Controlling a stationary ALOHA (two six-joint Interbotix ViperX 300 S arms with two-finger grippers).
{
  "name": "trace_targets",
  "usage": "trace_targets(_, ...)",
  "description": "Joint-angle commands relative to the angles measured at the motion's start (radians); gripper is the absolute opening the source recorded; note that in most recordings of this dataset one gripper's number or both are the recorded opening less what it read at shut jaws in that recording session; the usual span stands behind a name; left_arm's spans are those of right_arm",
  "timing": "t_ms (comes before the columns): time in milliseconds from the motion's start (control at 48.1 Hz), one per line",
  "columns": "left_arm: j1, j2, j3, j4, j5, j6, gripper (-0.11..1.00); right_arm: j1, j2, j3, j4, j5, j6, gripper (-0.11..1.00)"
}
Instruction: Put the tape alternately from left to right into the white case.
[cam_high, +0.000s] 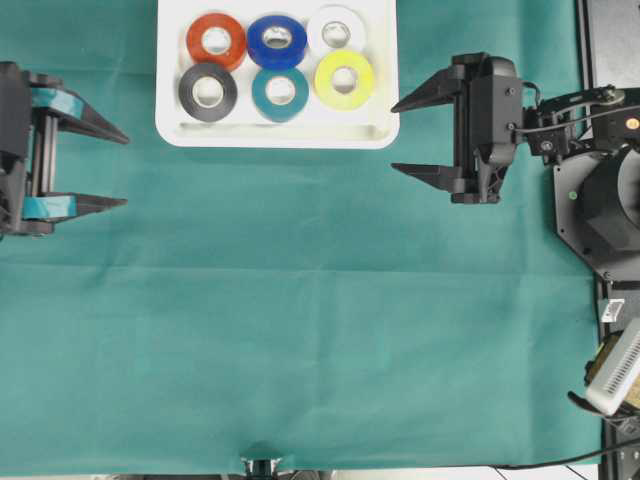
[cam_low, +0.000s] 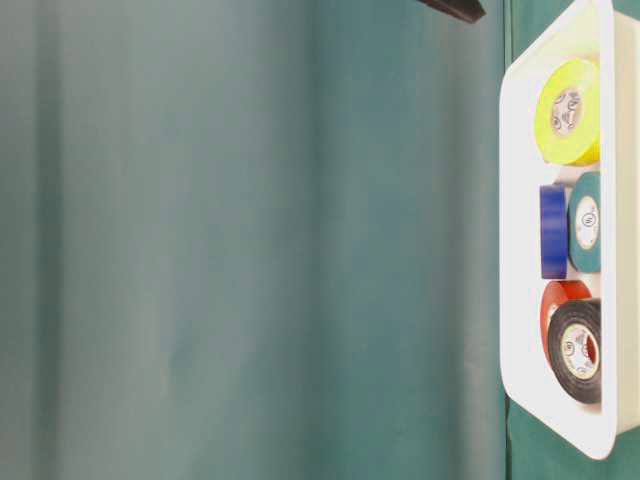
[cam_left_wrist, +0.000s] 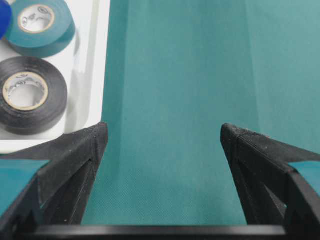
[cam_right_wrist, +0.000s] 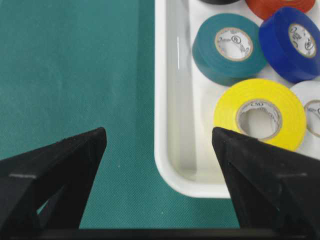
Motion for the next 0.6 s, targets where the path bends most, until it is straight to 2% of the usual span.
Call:
trace_targets(0,-0.002,-0.044,0.009,-0.002,-0.005,0.0,0.97,0.002,-0.017,-0.003,0.003,-0.006,0.003,0.79)
trace_targets(582,0.0,-0.339,0.156,-0.002,0.026,0.0,0.97,0.003,-0.107,0.06,0.005,-0.003,0.034,0.79)
